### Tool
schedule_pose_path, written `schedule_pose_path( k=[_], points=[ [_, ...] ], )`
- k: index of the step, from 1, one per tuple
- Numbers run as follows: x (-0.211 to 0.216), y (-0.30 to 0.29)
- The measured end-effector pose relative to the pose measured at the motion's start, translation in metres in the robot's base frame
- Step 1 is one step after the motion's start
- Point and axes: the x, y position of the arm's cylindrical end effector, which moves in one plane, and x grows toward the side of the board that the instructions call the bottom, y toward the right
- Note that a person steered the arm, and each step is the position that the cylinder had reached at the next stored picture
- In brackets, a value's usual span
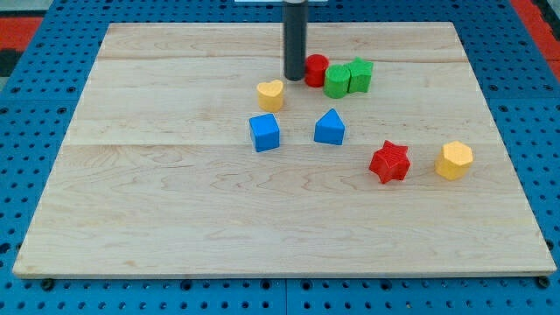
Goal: Move the yellow heart into the left of the red circle
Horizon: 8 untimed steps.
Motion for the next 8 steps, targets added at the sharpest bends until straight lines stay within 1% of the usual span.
schedule_pose_path(
  k=[1,2,3,4,5,6,8],
  points=[
    [-0.002,0.0],
    [0.005,-0.078],
    [0.014,-0.136],
    [0.045,-0.155],
    [0.057,-0.106],
    [0.057,-0.056],
    [0.057,-0.006]
  ],
)
